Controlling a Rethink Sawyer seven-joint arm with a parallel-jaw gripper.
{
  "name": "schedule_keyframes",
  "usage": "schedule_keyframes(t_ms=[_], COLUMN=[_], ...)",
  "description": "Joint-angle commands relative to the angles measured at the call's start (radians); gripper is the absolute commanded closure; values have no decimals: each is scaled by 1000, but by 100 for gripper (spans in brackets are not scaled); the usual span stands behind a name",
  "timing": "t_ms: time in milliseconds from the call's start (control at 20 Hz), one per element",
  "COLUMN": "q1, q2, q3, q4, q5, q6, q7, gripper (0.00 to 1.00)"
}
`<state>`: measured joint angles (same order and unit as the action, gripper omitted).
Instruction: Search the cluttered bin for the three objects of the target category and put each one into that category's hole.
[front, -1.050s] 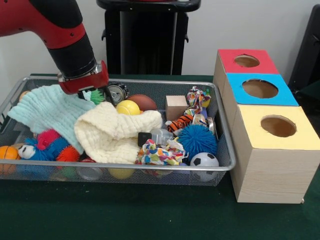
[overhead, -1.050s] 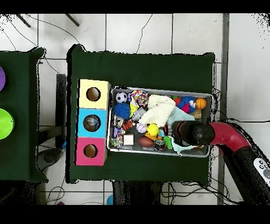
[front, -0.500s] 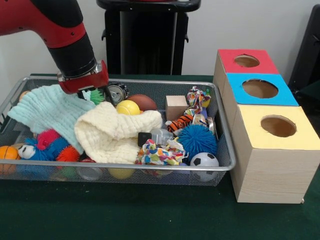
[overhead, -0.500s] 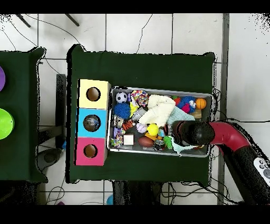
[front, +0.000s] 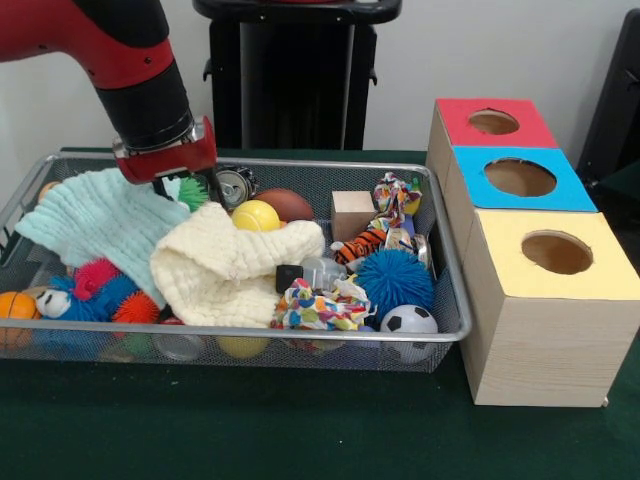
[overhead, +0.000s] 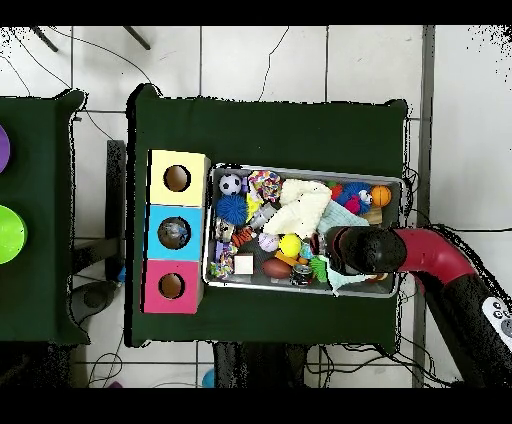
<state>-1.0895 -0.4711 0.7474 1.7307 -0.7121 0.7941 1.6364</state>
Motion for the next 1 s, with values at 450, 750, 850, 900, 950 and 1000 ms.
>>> schedule_keyframes(t_ms=[450,750,850,900,950,1000], q1=[25,68,83,85,90,100], q2=[-41,2,13,18,23,24], q3=[-11,-56,-72,-74,-78,-85], q4=[-41,-65,-76,-81,-88,-96], q5=[-39,-68,-68,-55,-47,-43], q6=[-102,-227,-255,-259,-252,-241], q7=[-62,36,54,55,47,36], gripper=[0,0,0,0,0,0])
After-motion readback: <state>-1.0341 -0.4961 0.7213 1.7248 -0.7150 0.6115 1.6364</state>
